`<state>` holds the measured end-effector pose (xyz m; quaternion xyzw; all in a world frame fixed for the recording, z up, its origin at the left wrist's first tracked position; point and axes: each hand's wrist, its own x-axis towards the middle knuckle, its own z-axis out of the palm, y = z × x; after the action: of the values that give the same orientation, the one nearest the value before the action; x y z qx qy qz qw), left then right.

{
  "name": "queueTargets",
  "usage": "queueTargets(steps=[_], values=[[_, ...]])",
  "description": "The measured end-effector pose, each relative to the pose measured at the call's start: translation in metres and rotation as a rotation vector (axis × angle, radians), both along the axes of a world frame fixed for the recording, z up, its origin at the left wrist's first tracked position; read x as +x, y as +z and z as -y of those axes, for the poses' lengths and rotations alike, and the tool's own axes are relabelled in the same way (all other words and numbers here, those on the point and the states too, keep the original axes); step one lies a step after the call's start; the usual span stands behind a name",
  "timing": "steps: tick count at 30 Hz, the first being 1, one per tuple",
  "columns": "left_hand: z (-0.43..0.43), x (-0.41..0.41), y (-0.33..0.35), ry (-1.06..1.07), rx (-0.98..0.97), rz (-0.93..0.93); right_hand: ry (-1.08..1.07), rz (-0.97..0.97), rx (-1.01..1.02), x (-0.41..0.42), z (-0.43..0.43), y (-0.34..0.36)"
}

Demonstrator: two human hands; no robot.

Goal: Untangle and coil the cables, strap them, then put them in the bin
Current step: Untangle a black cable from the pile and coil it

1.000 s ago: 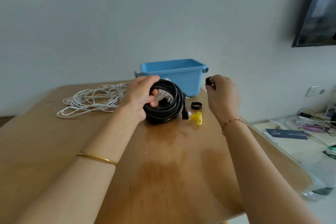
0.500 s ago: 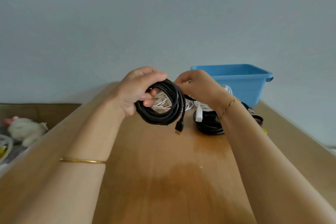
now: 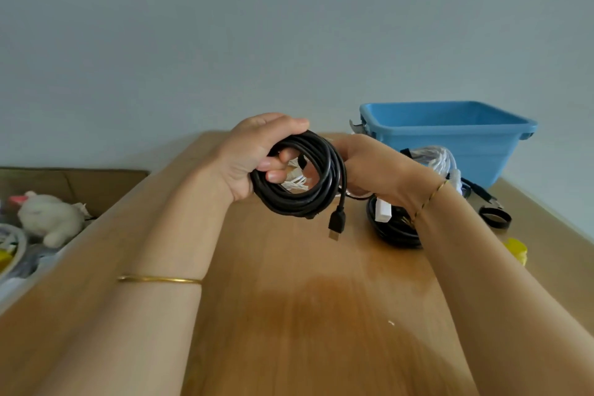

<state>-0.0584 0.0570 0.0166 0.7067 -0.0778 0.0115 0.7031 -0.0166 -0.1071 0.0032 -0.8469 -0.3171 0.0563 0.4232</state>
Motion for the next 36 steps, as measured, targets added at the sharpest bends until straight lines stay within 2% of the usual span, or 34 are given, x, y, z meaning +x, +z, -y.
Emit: queueTargets(steps=[2, 7, 11, 17, 28, 32, 36], values=[[-0.001, 0.001, -0.001, 0.005, -0.017, -0.013, 0.011, 0.047, -0.033, 0.001, 0.002, 0.0], [-0.002, 0.001, -0.002, 0.013, -0.024, -0.03, 0.107, 0.048, 0.092, 0.0, 0.007, 0.001], [0.001, -0.001, -0.002, 0.006, -0.046, -0.037, 0.168, -0.027, 0.211, -0.002, 0.017, 0.002], [0.002, 0.0, -0.001, 0.037, -0.084, 0.006, 0.136, -0.133, 0.329, 0.006, 0.009, -0.005], [0.004, 0.001, -0.002, 0.012, -0.038, 0.065, 0.204, -0.304, 0.454, 0.005, 0.006, -0.012], [0.004, 0.003, -0.002, 0.023, -0.066, 0.095, 0.208, -0.433, 0.586, 0.011, 0.003, -0.016], [0.001, 0.003, -0.002, 0.051, -0.116, 0.098, 0.154, -0.477, 0.709, 0.007, -0.006, -0.014]])
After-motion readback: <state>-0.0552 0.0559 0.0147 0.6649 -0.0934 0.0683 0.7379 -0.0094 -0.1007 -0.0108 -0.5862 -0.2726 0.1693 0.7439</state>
